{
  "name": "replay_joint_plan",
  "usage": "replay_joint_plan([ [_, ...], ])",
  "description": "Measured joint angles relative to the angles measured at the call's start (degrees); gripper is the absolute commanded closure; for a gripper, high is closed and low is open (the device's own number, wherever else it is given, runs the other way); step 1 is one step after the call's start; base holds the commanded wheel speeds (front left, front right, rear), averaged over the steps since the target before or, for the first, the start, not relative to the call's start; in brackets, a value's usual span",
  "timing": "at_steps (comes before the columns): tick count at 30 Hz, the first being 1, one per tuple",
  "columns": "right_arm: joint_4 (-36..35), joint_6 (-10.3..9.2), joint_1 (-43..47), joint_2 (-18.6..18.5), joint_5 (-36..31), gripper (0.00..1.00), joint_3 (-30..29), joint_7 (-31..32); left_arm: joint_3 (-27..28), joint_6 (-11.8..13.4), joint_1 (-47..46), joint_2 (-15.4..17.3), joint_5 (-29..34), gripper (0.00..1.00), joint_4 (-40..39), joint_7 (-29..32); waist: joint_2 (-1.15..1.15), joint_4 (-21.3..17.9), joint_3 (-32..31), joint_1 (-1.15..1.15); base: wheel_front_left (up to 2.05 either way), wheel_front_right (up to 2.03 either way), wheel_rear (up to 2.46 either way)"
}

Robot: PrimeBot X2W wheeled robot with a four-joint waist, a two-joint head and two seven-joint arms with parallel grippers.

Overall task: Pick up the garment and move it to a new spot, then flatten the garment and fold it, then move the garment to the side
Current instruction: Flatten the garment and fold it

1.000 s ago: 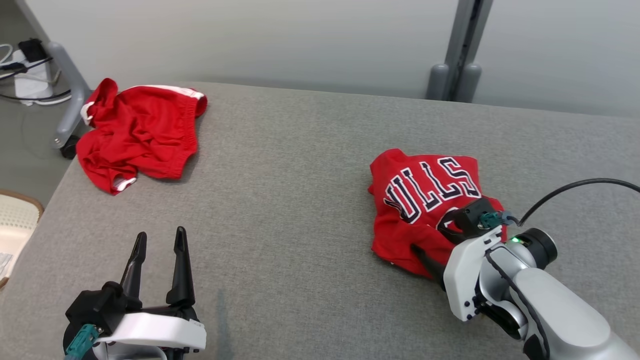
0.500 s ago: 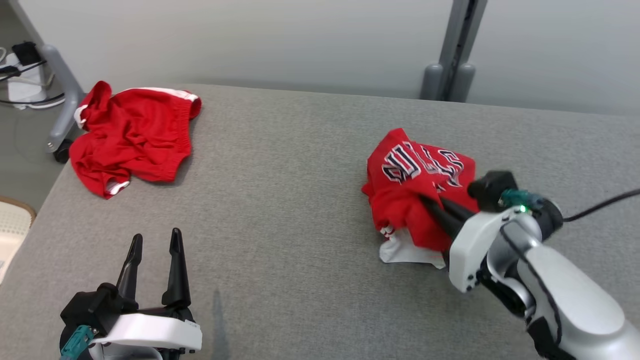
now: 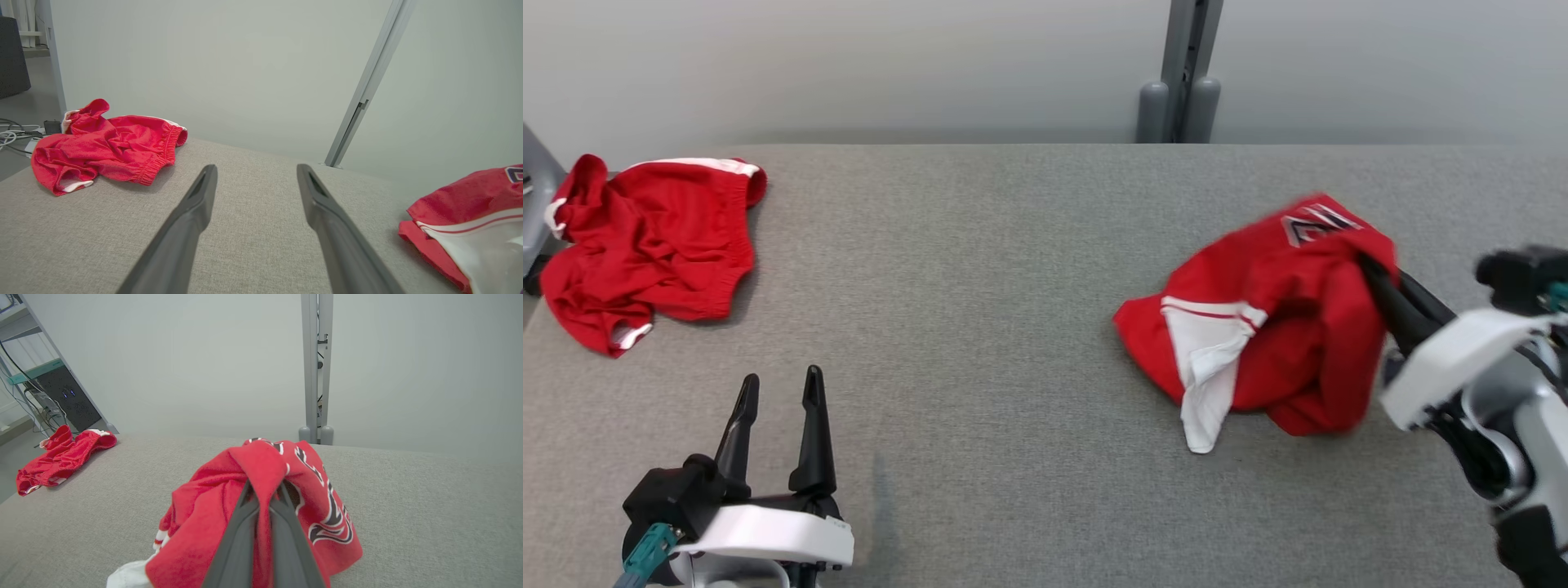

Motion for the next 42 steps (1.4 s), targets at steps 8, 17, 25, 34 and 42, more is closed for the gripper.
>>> replay_joint_plan([
  [8,12.4,0.0,4.5,-0.4,-3.5,0.0,-6.2,-1.2,-0.5,-0.5,-1.4,0.0,0.1,0.0,0.7,0.0,0.0,-1.9,1.4,0.0,0.0,0.0,0.0],
  [17,16.9,0.0,4.6,2.4,-11.4,0.0,-12.8,-8.6,-0.1,-1.5,-2.1,0.0,0.9,0.0,1.8,0.0,0.0,-3.7,1.2,0.0,0.0,0.0,0.0],
  [25,8.2,0.0,7.2,6.2,-13.8,0.0,-13.9,-15.7,1.4,-1.5,-1.1,0.0,1.9,0.0,-1.3,0.0,0.0,-5.1,-0.8,0.0,0.0,0.0,0.0],
  [34,-2.0,0.0,11.1,9.1,-14.1,0.0,-3.5,-13.6,1.4,-1.4,-0.5,0.0,2.5,0.0,-2.7,0.0,0.0,-5.7,-1.4,0.0,0.0,0.0,0.0],
  [42,0.2,0.01,9.6,3.1,-16.1,0.0,9.8,3.3,0.2,-1.5,-0.9,0.0,1.5,0.0,-1.2,0.0,0.0,-3.0,-0.8,0.0,0.0,0.0,0.0],
])
